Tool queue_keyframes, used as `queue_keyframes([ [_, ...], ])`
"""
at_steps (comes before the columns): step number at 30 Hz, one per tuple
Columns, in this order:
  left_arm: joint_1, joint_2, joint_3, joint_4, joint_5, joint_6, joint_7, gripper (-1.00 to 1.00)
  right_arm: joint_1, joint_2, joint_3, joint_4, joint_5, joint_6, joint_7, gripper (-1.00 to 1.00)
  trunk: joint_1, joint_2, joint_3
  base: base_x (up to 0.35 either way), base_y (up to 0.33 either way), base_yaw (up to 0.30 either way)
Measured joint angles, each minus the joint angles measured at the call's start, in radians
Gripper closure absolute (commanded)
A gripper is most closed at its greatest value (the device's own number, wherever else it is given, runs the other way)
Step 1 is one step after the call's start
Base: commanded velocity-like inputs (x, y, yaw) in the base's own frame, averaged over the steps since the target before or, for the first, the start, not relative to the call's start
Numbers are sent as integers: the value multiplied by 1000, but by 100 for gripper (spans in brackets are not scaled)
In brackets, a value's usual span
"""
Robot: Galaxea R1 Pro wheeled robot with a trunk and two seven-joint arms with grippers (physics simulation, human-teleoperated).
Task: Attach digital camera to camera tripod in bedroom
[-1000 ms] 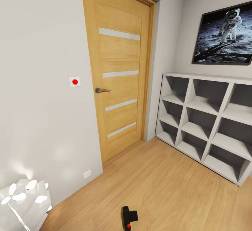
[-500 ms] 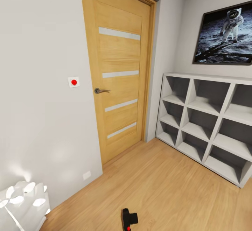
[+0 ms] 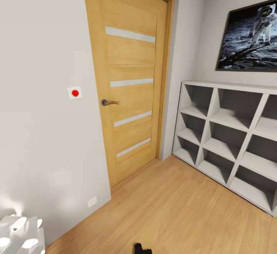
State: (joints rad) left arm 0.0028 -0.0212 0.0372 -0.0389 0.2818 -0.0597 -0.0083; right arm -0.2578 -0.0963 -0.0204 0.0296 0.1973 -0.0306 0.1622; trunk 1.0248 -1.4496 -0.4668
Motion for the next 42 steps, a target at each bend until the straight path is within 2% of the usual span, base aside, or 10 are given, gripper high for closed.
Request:
queue_keyframes([
  [42, 0, 0, 2, 0, 6, 0, 0, -100, 0, -1, 0, 0, 0, 0, -20, -100, 0, 0, 0, 7, 0, 0],
])
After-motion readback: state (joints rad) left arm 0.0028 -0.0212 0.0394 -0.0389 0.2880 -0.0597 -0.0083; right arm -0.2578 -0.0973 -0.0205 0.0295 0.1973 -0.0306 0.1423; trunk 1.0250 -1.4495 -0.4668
